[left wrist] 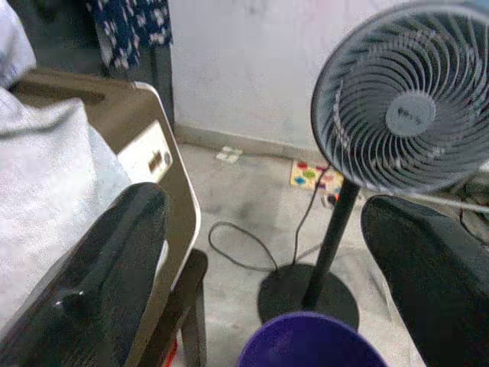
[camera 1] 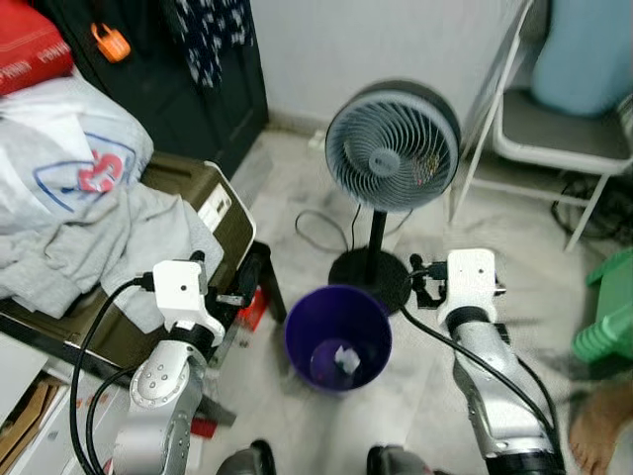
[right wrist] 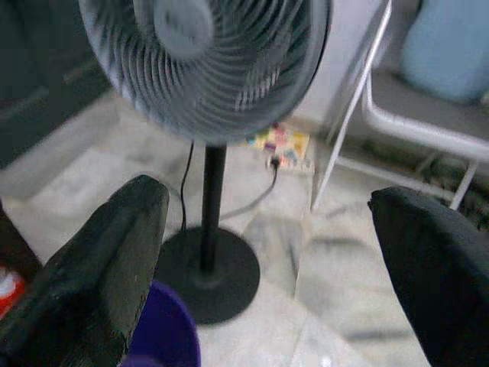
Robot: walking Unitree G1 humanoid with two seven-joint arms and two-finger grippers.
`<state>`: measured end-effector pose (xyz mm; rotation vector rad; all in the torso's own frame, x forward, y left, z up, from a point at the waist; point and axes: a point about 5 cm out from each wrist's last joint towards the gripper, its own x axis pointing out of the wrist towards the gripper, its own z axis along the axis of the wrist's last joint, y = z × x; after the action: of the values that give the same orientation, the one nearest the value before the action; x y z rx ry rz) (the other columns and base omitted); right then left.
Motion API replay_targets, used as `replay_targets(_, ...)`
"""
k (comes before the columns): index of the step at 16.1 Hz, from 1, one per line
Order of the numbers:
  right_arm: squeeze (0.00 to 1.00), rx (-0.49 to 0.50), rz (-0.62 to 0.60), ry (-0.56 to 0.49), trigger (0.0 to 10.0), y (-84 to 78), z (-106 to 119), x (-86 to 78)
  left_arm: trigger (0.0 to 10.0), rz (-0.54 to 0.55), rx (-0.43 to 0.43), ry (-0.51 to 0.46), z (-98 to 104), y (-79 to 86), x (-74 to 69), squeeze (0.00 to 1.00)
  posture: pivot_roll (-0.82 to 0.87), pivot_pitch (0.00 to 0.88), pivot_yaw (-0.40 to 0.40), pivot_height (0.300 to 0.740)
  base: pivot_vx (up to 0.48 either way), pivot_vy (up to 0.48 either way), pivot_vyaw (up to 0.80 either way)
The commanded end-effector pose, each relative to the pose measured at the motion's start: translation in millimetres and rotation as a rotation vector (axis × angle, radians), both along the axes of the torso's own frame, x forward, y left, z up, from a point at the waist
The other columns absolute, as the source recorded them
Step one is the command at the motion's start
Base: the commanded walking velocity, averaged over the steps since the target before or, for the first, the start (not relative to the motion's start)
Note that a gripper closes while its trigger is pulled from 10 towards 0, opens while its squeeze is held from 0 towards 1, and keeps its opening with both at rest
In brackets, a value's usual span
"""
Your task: Clean up the room
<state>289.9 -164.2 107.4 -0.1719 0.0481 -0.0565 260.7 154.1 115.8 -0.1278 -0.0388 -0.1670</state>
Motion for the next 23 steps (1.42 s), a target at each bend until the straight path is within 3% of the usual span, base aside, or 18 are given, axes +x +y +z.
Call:
replay_targets(1, 1.0, -0.004, 0.015, -0.038, 10.0, -0.1, 4.1, -5.6, 10.0, 0.037, 0.012, 0.002, -2.5, 9.9, -2.1, 0.0, -0.16, 0.049, 0.064, 0.74, 0.0, 0.0, 0.0)
replay_targets(4, 0.98, -0.03, -0.004, -0.061, 10.0, -13.7, 4.5, -21.9, 10.0, 0.092, 0.036, 0.018, -8.9, 27.9, -8.9, 0.0, -0.17, 0.035, 0.074, 0.74, 0.0, 0.0, 0.0)
replay_targets(5, 0.0, -0.048, -0.004, -0.047, 10.0, -21.3, 0.4, -31.2, 10.0, 0.098, 0.046, 0.026, -10.8, 32.5, -13.4, 0.0, -0.17, 0.038, 0.082, 0.74, 0.0, 0.0, 0.0)
replay_targets(7, 0.0, -0.085, -0.006, -0.036, 10.0, -26.8, -2.6, -39.6, 10.0, 0.082, 0.047, 0.035, -12.4, 31.9, -18.1, 0.0, -0.17, 0.043, 0.08, 0.74, 0.0, 0.0, 0.0)
replay_targets(12, 0.0, -0.116, 0.029, -0.056, 10.0, -16.4, 4.5, -30.4, 10.0, 0.068, 0.016, 0.009, -7.6, 17.6, -8.2, 0.0, -0.18, 0.061, 0.066, 0.74, 0.0, 0.0, 0.0)
replay_targets(16, 0.0, -0.142, 0.099, -0.091, 10.0, -4.3, 14.1, -27.3, 10.0, 0.09, 0.003, 0.006, -7.7, 18.1, -15.8, 0.0, -0.16, 0.079, 0.034, 0.74, 0.0, 0.0, 0.8)
replay_targets(23, 0.0, -0.143, 0.07, -0.102, 10.0, -7.2, 18.2, -23.4, 10.0, 0.042, 0.007, 0.007, -7.3, 10.5, -12.7, 0.0, -0.18, 0.092, 0.051, 0.74, 0.0, 0.0, 0.8)
